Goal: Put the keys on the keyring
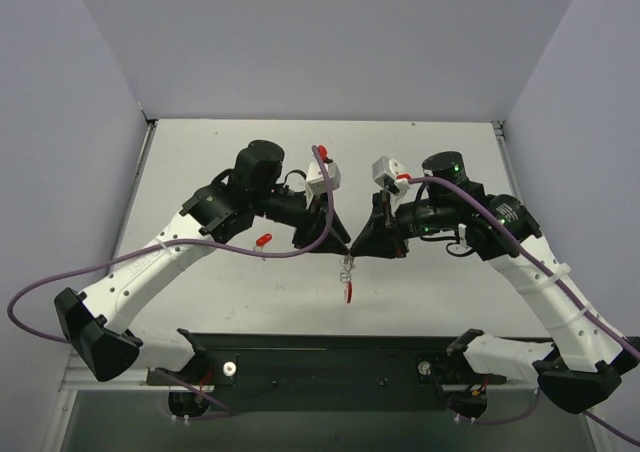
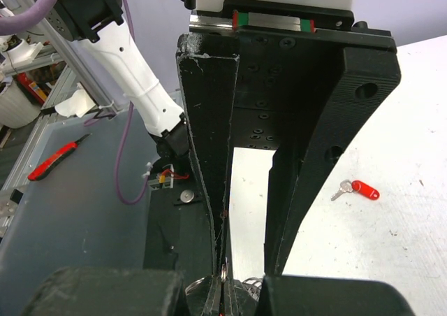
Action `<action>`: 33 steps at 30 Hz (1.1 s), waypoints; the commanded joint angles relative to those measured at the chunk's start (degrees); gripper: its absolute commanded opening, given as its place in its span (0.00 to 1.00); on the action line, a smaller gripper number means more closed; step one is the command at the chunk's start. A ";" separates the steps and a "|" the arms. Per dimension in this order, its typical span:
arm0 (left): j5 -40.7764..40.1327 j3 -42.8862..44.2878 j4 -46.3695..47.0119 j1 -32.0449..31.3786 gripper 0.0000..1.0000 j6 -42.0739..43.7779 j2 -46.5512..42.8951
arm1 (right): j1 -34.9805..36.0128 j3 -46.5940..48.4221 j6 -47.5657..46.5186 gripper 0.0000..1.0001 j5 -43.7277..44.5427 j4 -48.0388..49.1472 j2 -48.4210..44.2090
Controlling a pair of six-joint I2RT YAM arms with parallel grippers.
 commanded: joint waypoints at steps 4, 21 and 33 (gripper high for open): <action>-1.02 3.05 0.10 -0.59 0.34 1.07 0.28 | 0.38 1.67 -1.31 0.00 -3.04 1.15 -0.22; -5.67 2.09 3.51 -2.35 0.00 0.11 -0.15 | 0.82 2.28 -1.41 0.00 -2.00 1.68 -1.00; -16.48 -13.64 30.66 -2.09 0.00 -11.23 -10.69 | -0.49 -4.75 3.87 0.73 7.68 14.95 -11.37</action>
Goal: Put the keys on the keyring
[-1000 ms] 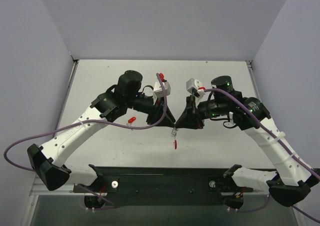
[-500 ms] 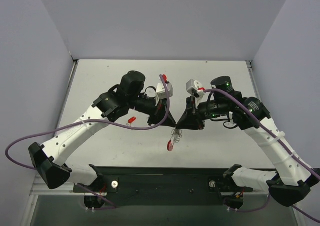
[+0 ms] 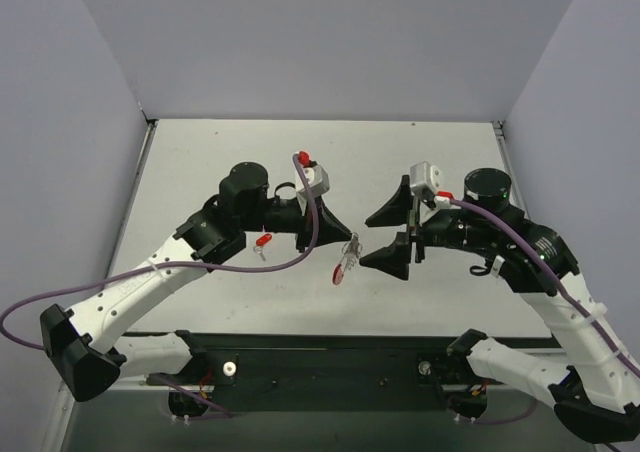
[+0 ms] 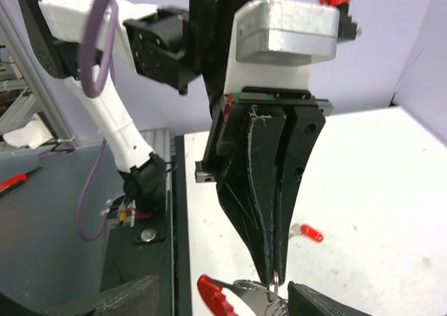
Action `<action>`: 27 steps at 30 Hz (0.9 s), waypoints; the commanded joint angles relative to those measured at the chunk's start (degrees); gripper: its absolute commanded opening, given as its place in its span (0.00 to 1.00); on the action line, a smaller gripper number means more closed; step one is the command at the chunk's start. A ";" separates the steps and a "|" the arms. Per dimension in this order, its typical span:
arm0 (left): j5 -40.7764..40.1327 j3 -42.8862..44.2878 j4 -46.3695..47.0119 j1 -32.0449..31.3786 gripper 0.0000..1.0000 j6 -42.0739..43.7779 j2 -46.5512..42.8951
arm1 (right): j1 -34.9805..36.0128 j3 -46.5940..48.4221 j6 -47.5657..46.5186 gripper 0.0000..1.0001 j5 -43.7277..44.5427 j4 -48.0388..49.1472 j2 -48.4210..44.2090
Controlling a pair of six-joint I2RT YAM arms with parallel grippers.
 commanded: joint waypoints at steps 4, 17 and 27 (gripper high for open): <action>-5.67 -4.48 18.64 0.18 0.00 -5.71 -6.14 | -1.66 -1.95 0.94 0.74 2.52 6.84 -3.38; -2.95 -18.45 40.80 0.36 0.00 -4.59 -14.84 | -2.63 -2.57 1.56 0.66 -0.11 9.83 -3.12; -2.95 -25.65 40.88 0.36 0.00 9.31 -20.38 | -4.91 -3.80 1.56 0.66 -0.11 10.53 -2.59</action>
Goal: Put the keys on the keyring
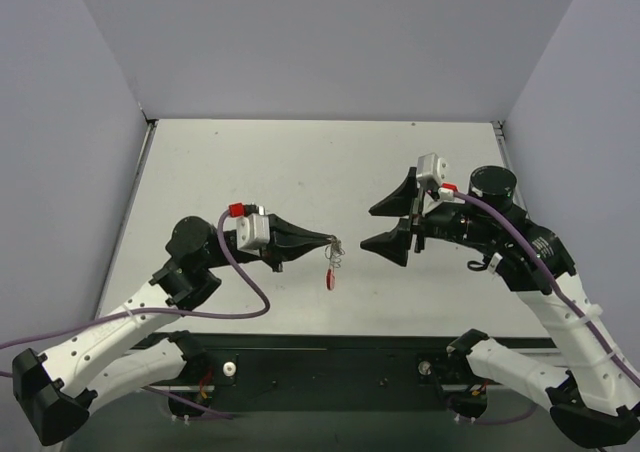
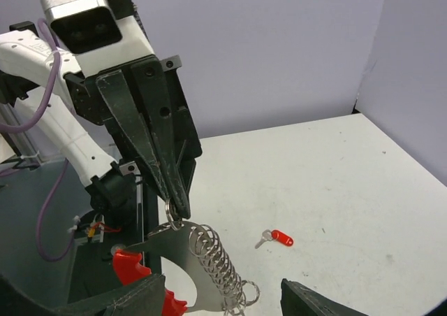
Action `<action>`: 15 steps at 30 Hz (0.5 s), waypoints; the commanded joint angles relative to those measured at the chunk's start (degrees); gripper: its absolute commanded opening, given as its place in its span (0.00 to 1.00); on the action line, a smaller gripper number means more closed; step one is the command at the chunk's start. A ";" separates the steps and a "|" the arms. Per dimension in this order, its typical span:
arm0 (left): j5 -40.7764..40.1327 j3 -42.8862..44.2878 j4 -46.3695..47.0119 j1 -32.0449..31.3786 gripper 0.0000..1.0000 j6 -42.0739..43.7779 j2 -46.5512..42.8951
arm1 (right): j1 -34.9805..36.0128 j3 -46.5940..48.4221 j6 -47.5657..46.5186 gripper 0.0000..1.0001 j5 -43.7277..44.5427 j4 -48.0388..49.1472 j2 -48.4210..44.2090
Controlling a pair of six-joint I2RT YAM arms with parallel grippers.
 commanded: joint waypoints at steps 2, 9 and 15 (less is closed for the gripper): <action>0.22 -3.37 6.09 0.12 0.00 9.68 -3.29 | -1.33 -0.96 -0.06 0.66 -1.84 3.87 0.60; 1.79 -6.36 8.63 0.21 0.00 15.14 -4.88 | -2.56 -1.93 0.56 0.66 -2.45 4.75 2.45; 1.45 -10.93 18.56 0.21 0.00 13.83 -4.97 | -3.70 -3.16 2.74 0.70 -7.28 8.43 2.62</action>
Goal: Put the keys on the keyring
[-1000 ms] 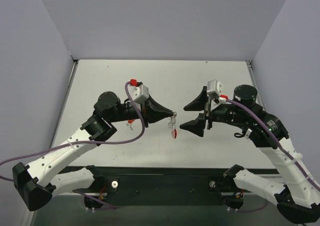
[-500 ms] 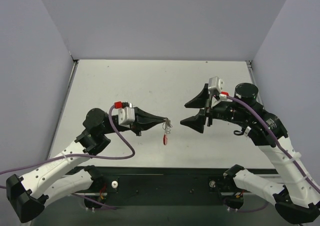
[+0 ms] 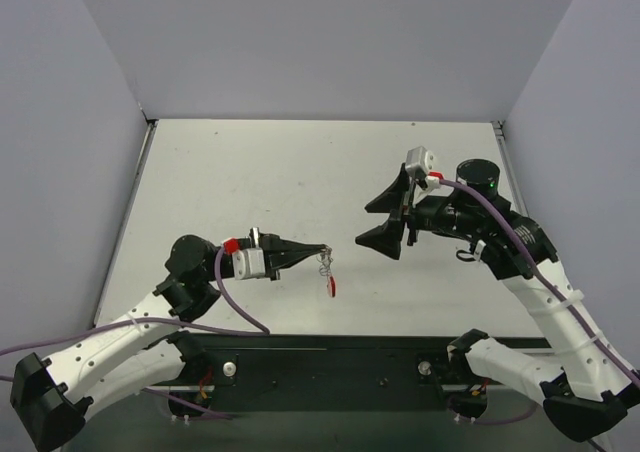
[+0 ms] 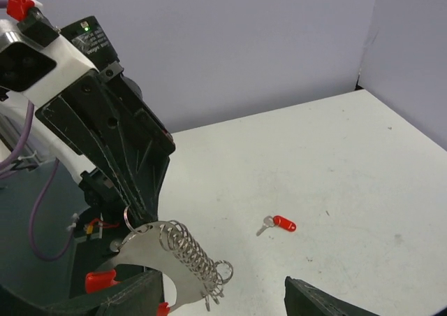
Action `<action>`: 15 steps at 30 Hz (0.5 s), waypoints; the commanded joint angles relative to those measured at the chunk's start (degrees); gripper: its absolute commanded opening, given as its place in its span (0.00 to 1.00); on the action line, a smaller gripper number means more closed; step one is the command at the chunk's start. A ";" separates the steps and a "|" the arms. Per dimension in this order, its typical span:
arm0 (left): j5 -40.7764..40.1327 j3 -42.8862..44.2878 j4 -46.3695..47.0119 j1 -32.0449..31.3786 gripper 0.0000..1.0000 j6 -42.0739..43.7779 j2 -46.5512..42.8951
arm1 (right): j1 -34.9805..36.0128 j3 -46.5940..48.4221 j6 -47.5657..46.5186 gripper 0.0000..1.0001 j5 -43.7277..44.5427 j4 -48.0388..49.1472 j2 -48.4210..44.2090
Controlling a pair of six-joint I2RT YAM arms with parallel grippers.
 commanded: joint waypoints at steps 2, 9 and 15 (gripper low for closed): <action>0.37 -1.12 12.04 0.21 0.00 -1.40 0.65 | -0.66 -0.82 3.54 0.72 -9.08 8.38 0.02; -3.22 -2.09 27.94 1.26 0.00 -15.02 4.34 | 1.97 0.41 4.95 0.69 -14.54 11.20 2.92; -6.04 -1.38 36.55 4.42 0.00 -29.96 7.68 | 2.59 -0.03 8.29 0.53 -16.66 17.69 3.28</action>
